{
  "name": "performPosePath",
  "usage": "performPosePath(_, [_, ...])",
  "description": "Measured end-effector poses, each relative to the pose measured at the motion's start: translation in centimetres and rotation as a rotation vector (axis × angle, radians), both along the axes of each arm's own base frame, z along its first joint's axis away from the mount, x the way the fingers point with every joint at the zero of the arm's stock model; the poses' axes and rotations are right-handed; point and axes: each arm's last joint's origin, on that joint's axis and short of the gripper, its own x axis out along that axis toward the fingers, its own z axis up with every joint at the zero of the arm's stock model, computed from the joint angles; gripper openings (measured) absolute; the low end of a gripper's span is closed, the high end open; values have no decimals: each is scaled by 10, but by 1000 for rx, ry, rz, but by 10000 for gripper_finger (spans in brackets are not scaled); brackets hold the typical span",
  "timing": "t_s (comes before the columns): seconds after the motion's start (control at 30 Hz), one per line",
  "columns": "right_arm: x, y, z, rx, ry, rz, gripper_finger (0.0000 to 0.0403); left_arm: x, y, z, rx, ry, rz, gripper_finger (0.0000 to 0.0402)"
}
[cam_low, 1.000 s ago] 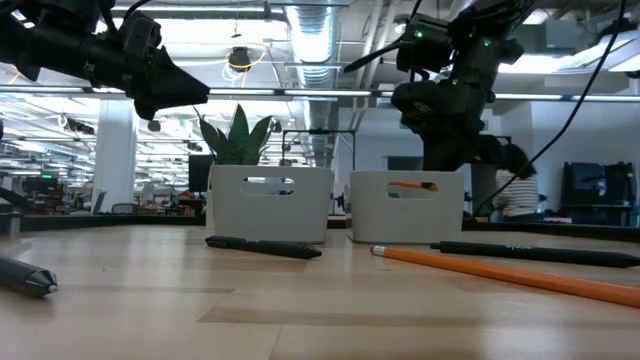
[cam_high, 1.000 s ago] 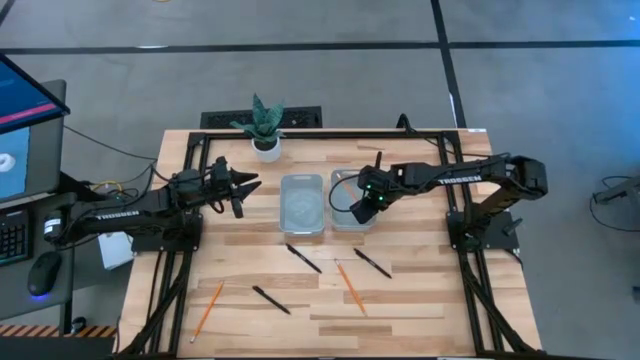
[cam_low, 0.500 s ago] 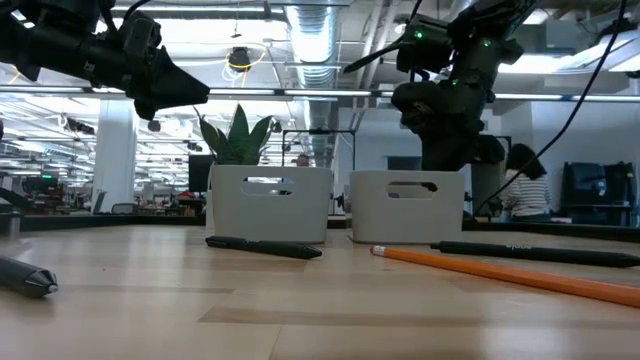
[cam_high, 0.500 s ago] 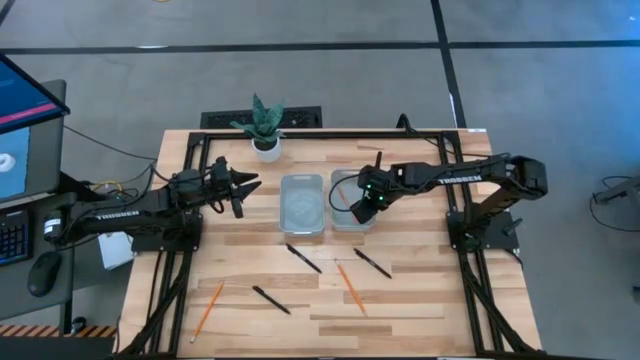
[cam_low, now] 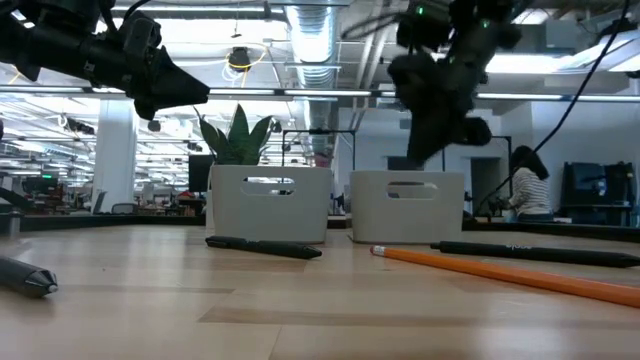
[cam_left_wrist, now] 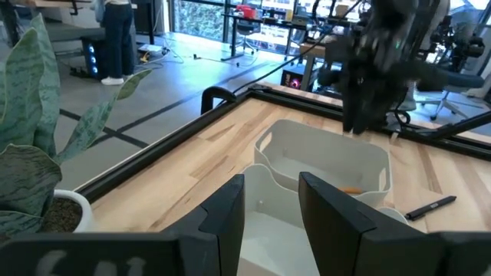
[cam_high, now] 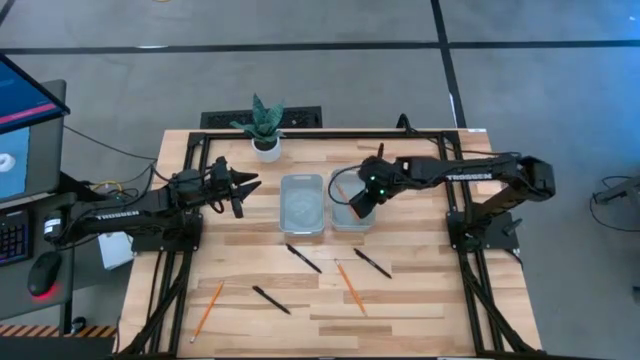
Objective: Sort pens & pencils
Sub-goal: Put the top right black pen into the left gray bin
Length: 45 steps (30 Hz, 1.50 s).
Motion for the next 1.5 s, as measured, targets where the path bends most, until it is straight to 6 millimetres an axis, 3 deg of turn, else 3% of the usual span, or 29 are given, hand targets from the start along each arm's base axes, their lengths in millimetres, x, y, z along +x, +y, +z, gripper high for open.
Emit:
performPosePath(0.27, [-11,6,54,-64,-197,46,109,0,0,0,1,-1,0,115])
performPosePath(0.6, [-29,30,90,-105,-335,149,109,0,0,0,2,-2,0,115])
performPosePath(1.37, [-35,100,91,74,-333,284,110,0,0,0,19,8,-3,115])
performPosePath(1.5, [-33,110,84,104,-286,292,130,0,0,0,19,8,-3,115])
